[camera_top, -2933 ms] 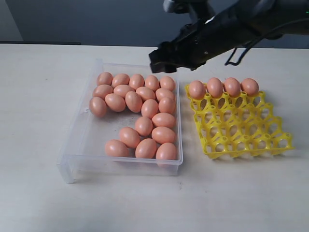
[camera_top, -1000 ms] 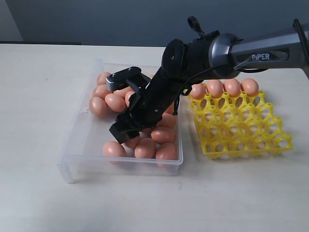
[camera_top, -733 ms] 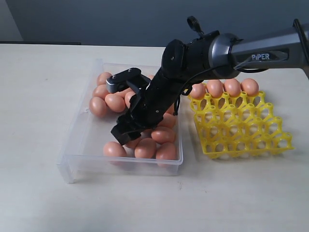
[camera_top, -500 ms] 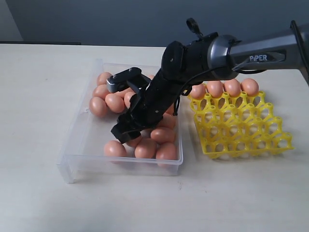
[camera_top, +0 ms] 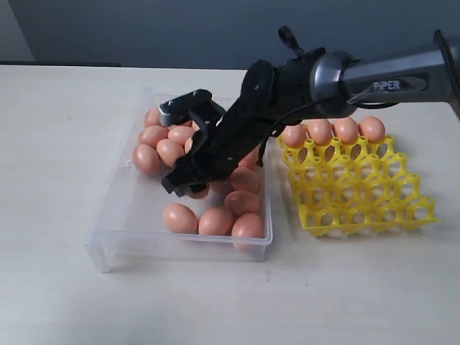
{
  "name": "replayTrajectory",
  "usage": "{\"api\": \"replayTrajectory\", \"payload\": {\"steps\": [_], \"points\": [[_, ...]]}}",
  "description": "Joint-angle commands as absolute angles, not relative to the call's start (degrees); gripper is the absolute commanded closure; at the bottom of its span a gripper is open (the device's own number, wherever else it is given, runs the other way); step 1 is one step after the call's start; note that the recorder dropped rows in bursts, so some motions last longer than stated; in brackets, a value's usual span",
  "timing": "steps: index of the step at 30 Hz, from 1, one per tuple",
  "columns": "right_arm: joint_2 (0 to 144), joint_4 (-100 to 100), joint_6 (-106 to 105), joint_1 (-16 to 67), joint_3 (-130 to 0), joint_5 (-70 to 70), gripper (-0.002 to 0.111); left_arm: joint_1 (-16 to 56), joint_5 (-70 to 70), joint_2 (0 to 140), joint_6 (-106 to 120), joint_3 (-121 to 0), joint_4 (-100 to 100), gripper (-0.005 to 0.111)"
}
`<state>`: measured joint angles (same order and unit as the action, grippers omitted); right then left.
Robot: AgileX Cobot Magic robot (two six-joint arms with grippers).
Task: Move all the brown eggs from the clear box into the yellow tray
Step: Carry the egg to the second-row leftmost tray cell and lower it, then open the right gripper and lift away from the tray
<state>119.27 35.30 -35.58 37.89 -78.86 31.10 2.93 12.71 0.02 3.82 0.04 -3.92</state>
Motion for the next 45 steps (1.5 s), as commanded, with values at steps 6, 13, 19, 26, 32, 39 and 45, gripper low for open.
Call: {"api": "replayTrajectory", "payload": {"steps": [6, 13, 19, 26, 32, 39, 45], "points": [[99.5, 45.9, -35.9, 37.2, -57.4, -10.0, 0.108, 3.0, 12.0, 0.0, 3.6, 0.0, -3.9, 0.106], [96.4, 45.1, -33.8, 30.9, -46.4, -17.1, 0.108, 3.0, 12.0, 0.0, 3.6, 0.0, -3.9, 0.106], [99.7, 43.9, -30.3, 28.0, -46.4, -17.3, 0.108, 3.0, 12.0, 0.0, 3.6, 0.0, -3.9, 0.106], [102.5, 37.8, -22.9, 28.0, -46.4, -17.2, 0.108, 3.0, 12.0, 0.0, 3.6, 0.0, -3.9, 0.106], [104.6, 37.8, -22.9, 28.0, -46.4, -17.2, 0.108, 3.0, 12.0, 0.0, 3.6, 0.0, -3.9, 0.106], [104.6, 37.4, -22.9, 28.0, -46.4, -17.2, 0.095, 3.0, 12.0, 0.0, 3.6, 0.0, -3.9, 0.106], [104.6, 37.4, -22.9, 28.0, -46.4, -17.1, 0.073, 3.0, 12.0, 0.0, 3.6, 0.0, -3.9, 0.106]]}}
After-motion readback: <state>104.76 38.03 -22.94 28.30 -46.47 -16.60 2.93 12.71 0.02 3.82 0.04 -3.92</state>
